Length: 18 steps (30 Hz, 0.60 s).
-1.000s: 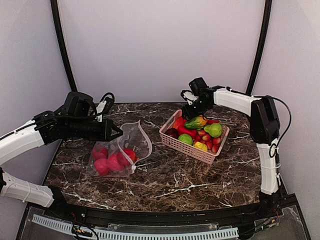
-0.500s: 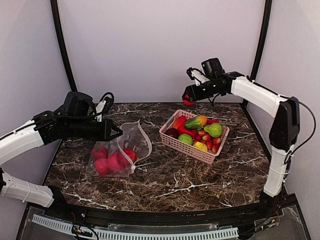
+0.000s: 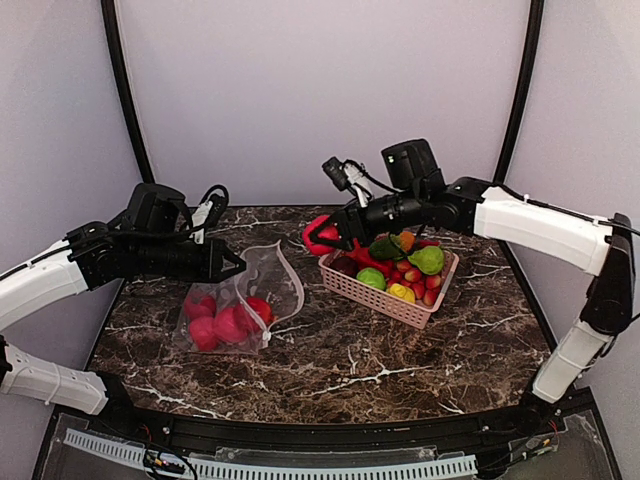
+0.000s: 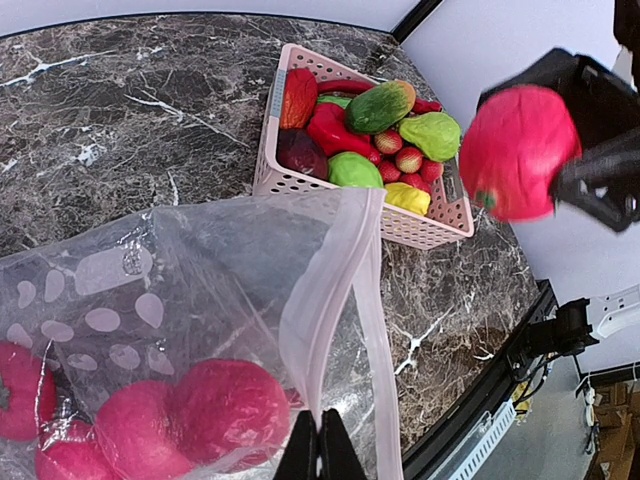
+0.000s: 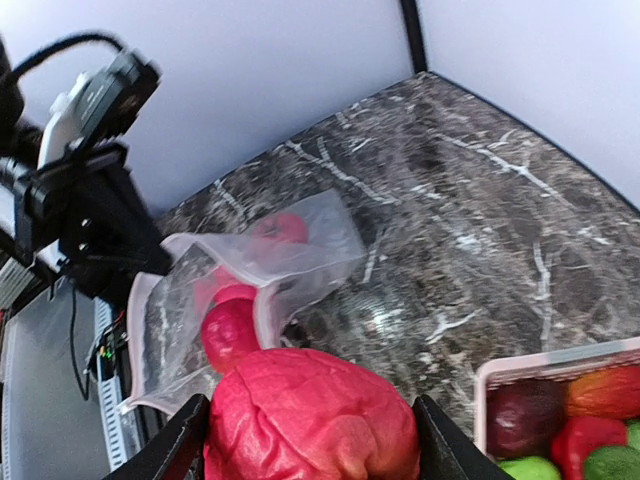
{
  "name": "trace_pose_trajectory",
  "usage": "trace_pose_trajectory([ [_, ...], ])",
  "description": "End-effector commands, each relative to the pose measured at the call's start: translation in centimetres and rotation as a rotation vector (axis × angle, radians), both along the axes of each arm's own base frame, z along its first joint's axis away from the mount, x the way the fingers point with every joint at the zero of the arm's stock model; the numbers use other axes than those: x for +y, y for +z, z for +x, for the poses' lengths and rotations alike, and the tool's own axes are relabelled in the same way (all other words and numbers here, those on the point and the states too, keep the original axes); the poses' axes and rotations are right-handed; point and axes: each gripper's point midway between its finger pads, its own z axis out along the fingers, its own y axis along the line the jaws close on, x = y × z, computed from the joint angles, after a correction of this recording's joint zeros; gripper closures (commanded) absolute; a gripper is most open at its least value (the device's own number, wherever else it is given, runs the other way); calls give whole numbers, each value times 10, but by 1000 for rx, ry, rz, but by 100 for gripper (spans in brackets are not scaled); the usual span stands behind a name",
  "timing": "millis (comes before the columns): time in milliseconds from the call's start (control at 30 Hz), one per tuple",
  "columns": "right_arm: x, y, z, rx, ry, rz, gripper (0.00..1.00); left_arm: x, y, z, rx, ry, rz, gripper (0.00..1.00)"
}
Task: Place the food in the zip-top bag and seal the zipper
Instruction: Place the fake fruit in the zipper food storage bag.
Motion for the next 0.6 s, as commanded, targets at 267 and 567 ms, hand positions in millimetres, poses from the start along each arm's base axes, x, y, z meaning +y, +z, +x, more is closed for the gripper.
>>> trace_pose_trajectory([
  [267,88,-39,-54,81,157,13,45,1,4,-2,-13,-12,-1,99],
  [567,105,-66,-36,28,-57,-116,42,3,6,-3,-19,-9,2,99],
])
